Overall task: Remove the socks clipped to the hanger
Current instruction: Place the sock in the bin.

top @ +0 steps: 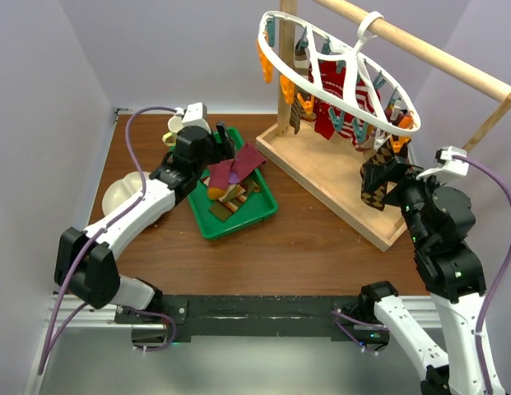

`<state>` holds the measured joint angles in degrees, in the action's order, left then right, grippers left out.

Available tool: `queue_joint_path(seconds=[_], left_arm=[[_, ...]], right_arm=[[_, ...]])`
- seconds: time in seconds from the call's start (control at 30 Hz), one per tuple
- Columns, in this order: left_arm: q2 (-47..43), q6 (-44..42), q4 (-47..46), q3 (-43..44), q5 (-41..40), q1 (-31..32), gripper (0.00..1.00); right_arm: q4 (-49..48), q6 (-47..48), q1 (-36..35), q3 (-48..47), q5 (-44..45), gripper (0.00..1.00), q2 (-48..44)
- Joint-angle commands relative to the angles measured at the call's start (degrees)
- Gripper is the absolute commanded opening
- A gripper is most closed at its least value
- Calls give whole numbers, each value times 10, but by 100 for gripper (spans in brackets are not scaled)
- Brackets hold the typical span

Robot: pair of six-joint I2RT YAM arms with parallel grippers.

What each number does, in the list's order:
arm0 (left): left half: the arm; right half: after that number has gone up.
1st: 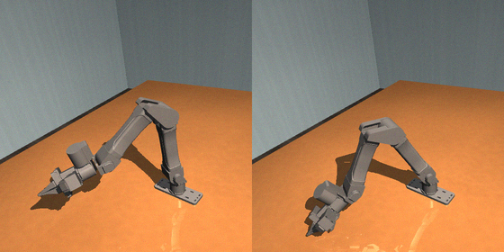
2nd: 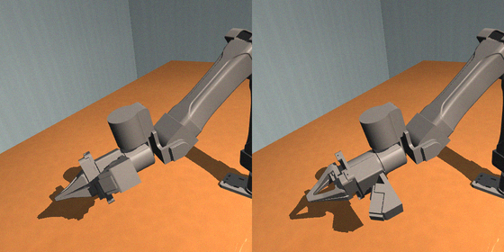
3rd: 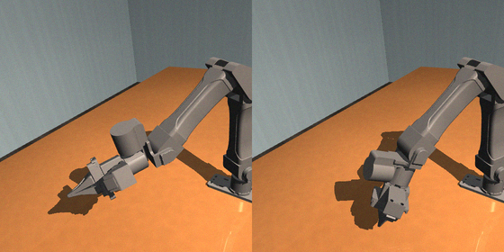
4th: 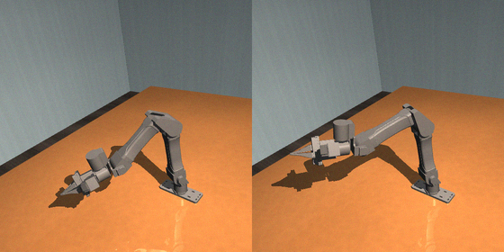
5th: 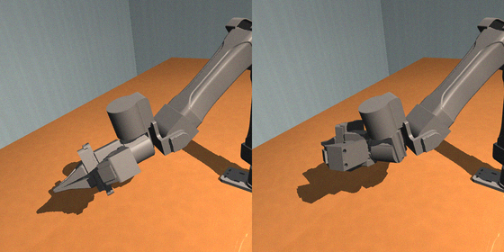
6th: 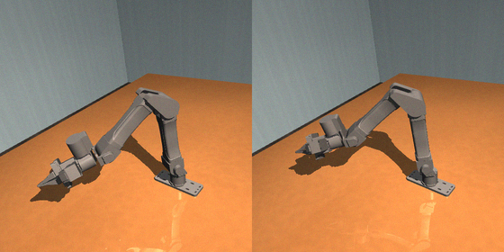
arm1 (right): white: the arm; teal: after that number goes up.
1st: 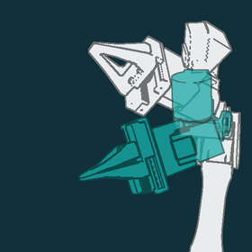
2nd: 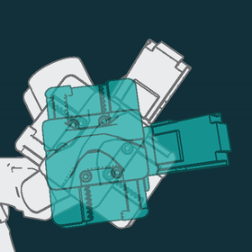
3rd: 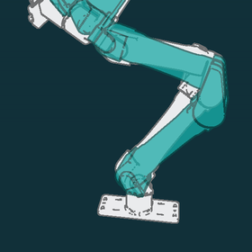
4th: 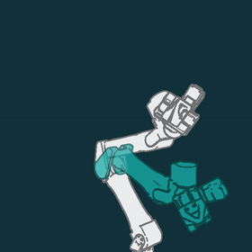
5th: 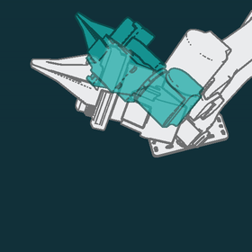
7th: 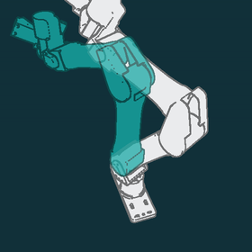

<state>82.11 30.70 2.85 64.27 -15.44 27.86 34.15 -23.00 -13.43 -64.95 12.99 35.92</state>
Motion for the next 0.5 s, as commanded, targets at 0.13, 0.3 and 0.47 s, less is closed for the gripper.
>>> queue_joint_path(seconds=[0.13,0.3,0.47], left_arm=[[-51,-42,-20,-1,-23,88,83],[-16,-48,-93,5,23,190,81],[51,-49,-203,21,48,260,81]], right_arm=[[50,-30,0,-68,12,99,-22],[73,-36,-1,-105,20,98,-17],[78,-50,-1,-149,55,98,-17]])
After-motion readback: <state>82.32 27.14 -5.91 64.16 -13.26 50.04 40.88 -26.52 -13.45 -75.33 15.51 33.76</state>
